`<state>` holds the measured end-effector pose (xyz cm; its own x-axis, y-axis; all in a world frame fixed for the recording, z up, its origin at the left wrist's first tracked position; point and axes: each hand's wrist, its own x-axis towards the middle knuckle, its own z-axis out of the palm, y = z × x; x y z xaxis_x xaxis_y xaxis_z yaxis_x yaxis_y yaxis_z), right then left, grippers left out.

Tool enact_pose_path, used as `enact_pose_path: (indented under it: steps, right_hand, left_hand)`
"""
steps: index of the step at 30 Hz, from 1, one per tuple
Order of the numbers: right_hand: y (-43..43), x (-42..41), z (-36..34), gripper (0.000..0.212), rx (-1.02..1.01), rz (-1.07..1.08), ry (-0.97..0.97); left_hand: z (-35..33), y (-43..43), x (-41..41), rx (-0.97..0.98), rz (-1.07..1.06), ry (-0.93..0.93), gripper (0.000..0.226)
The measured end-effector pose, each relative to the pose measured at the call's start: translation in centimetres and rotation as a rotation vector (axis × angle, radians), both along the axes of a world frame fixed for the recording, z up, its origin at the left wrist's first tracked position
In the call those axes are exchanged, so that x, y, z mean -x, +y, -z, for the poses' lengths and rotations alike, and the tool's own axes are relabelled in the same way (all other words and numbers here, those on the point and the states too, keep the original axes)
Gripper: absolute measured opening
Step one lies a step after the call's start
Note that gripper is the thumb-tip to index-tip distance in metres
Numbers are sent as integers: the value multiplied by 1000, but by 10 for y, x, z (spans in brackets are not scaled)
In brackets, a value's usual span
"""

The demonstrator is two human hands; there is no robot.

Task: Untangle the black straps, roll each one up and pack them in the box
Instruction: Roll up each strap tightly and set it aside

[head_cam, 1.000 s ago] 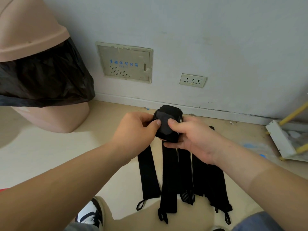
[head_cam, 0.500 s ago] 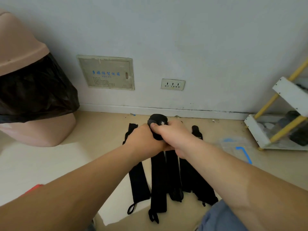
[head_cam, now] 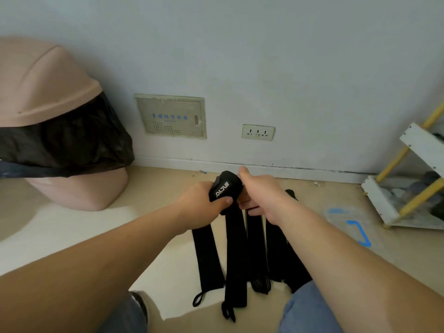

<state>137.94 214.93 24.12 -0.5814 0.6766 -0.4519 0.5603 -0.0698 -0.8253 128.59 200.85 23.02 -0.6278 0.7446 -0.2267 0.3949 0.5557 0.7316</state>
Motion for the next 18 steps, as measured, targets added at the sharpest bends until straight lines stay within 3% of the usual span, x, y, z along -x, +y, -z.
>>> enact_pose_path:
  steps: [4, 8, 13, 18]
  right_hand:
    - [-11, 22, 9, 48, -80, -114, -70]
    - [-29, 54, 37, 50, -33, -277, -202]
    - [-45, 108, 74, 44, -148, -697, -465]
    - [-48, 159, 135, 48, -188, -832, -570]
  left_hand:
    - [-14, -30, 31, 170, 210, 152, 15]
    - [-1, -63, 81, 300, 241, 212, 21]
    - [80, -95, 127, 351, 144, 83, 19]
    - [175, -102, 159, 452, 58, 19, 24]
